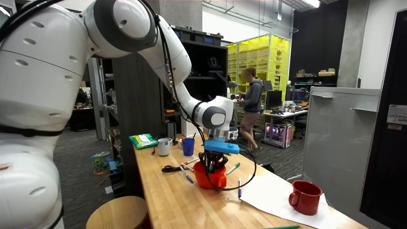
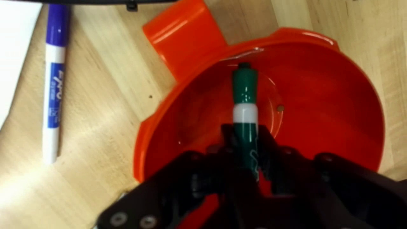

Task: Remove the marker from the left red cup, then turn the marker to the left

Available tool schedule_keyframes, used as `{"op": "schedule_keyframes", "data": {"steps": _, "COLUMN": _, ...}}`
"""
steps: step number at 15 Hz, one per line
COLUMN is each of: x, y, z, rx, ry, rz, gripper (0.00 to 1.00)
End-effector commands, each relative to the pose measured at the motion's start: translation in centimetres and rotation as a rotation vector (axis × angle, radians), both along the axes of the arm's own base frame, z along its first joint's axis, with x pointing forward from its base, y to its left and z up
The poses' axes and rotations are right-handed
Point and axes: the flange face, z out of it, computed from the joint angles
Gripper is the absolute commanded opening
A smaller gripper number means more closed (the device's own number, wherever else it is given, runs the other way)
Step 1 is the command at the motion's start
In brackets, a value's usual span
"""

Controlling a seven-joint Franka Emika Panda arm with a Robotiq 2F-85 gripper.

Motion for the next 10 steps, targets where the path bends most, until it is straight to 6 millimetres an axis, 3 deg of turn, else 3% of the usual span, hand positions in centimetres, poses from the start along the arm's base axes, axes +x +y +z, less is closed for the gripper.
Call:
{"op": "schedule_keyframes", "data": {"steps": 1, "x": -0.7, "y": 0.4, "z": 4.1, "rx": -0.02, "ry": -0.058, "rz": -0.002, "gripper": 0.05}}
{"op": "schedule_keyframes", "data": {"steps": 10, "x": -1.2, "y": 0.3, "z": 11.2, "rx": -0.082, "ry": -0.103, "rz": -0.042, "gripper": 0.05}}
